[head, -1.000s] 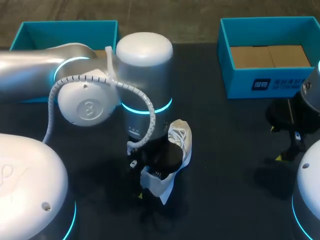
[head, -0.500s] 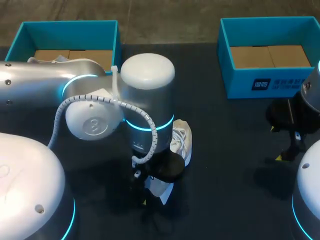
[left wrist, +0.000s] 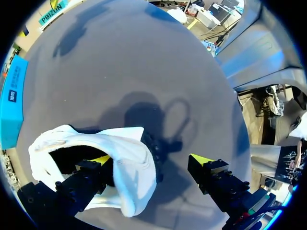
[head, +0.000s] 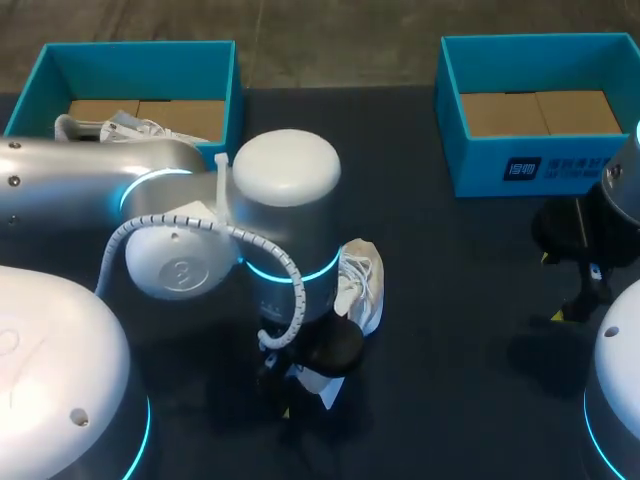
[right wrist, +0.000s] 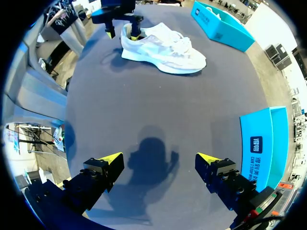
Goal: Take the shoe out of the shoebox, open the shoe tongue, remove and reinsert the insole, then place the shoe into the shoebox
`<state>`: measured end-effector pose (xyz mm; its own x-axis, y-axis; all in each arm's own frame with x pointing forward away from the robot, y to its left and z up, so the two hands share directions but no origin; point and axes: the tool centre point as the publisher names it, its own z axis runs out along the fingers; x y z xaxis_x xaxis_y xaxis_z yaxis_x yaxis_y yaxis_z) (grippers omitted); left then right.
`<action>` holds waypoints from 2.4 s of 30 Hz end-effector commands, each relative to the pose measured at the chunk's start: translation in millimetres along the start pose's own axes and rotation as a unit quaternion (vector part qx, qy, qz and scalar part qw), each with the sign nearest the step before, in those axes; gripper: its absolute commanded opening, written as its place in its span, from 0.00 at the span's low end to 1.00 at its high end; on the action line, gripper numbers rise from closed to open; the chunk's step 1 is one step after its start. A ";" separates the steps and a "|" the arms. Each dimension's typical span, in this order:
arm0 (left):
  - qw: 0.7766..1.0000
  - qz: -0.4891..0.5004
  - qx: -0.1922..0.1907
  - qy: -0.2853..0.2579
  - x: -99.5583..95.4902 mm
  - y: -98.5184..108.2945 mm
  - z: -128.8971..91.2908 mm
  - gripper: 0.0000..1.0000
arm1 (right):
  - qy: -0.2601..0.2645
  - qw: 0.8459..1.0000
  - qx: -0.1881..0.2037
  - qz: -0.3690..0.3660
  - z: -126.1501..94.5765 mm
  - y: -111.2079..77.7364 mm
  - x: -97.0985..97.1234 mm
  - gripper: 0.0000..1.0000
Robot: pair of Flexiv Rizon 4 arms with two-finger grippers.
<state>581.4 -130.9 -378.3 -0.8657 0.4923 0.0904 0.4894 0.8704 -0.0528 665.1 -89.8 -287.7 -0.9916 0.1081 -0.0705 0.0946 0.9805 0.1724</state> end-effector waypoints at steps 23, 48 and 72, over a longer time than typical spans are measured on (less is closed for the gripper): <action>1.000 -0.001 0.007 0.010 5.9 15.2 7.2 0.00 | -0.002 1.000 -0.001 -0.001 0.1 -1.2 1.9 1.00; 0.997 -0.065 0.046 -0.001 11.2 107.8 -146.3 0.00 | -0.002 1.000 -0.001 -0.001 0.1 -1.2 1.9 1.00; 0.988 -0.150 0.002 -0.023 -11.8 209.0 -293.6 0.00 | -0.002 1.000 -0.001 -0.001 0.1 -1.2 1.9 1.00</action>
<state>726.5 43.0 -122.8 -0.9754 0.2114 0.0626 0.2095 0.9772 -0.0358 665.1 -89.7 -287.7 -0.9917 0.1079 -0.0706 0.0944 0.9805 0.1724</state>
